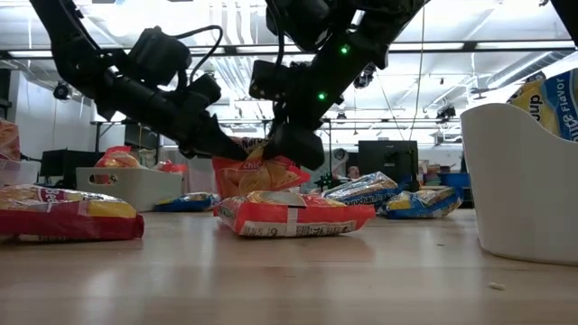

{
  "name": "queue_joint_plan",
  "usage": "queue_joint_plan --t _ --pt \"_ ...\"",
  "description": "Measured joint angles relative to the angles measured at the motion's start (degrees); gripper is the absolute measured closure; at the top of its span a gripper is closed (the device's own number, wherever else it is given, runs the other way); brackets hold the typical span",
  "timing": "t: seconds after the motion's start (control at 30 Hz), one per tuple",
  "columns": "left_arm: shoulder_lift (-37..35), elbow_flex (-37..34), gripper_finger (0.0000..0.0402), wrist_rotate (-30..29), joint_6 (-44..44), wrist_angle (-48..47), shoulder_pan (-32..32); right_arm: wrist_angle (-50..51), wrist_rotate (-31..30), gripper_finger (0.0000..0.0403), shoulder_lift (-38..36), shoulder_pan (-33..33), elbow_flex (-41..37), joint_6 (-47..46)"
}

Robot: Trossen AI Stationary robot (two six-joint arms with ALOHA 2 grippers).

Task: Sort Maruchan noodles
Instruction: Put the orange noodle pack into the gray bin

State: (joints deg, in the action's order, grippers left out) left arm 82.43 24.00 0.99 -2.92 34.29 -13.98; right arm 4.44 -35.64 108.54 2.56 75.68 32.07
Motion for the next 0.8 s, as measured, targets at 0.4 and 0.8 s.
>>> queue_joint_plan --t 0.4,0.8 --pt "-1.5 0.6 0.0354 0.0 -1.3 0.1 0.0 2.0 0.1 0.0245 -5.3 -0.7 -0.1 -2.3" --pt "-17.5 1.2 0.0354 -7.6 0.9 -13.3 -0.7 4.8 2.4 0.0241 -18.1 -2.7 -1.1 -9.8"
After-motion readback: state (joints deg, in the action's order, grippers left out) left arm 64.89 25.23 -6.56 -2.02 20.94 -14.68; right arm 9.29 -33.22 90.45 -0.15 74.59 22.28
